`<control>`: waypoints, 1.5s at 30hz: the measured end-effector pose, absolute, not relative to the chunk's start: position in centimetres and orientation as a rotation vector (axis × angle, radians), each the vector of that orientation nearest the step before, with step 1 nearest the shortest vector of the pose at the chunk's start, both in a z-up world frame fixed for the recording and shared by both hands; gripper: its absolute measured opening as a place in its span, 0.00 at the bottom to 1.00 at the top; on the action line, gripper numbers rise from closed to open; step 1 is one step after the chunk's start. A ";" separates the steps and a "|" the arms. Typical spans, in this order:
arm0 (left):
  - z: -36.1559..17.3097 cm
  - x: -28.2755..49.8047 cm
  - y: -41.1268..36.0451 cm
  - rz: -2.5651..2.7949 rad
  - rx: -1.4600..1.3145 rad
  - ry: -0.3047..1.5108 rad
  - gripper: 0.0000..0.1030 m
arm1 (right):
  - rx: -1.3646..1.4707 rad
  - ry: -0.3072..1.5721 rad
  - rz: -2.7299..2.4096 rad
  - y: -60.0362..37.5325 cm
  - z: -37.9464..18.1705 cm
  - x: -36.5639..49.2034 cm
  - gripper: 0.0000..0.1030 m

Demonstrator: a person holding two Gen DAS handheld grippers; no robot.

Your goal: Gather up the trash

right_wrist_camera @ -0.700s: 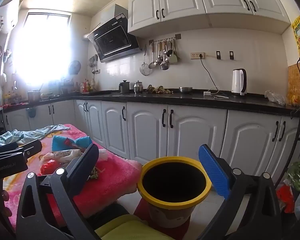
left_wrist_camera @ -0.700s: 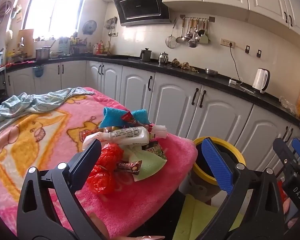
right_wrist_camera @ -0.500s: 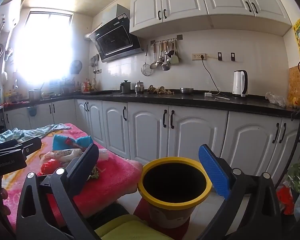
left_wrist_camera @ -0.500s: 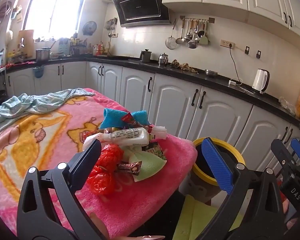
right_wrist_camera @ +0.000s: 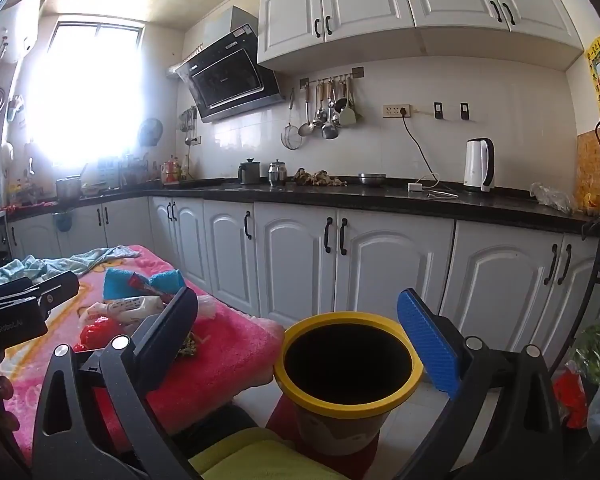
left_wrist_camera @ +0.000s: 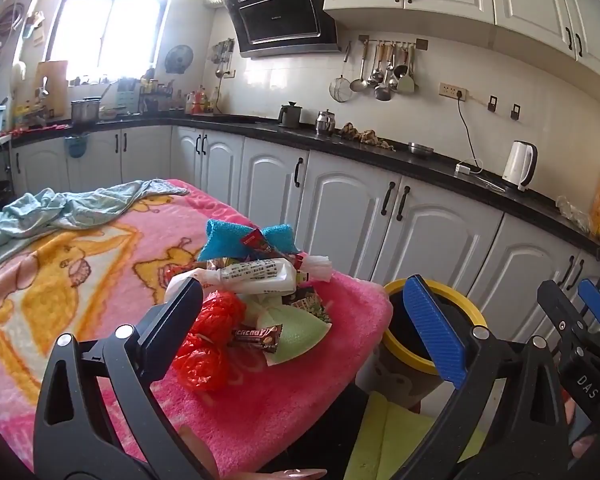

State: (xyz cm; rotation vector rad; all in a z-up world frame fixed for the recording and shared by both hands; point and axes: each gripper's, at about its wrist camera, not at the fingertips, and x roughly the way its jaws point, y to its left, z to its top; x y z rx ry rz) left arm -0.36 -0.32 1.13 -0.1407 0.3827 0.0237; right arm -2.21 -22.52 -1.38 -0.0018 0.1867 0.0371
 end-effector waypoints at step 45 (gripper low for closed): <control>0.8 -0.4 2.0 0.061 -0.181 0.389 0.90 | -0.030 0.212 0.110 -21.3 -1.2 -1.3 0.94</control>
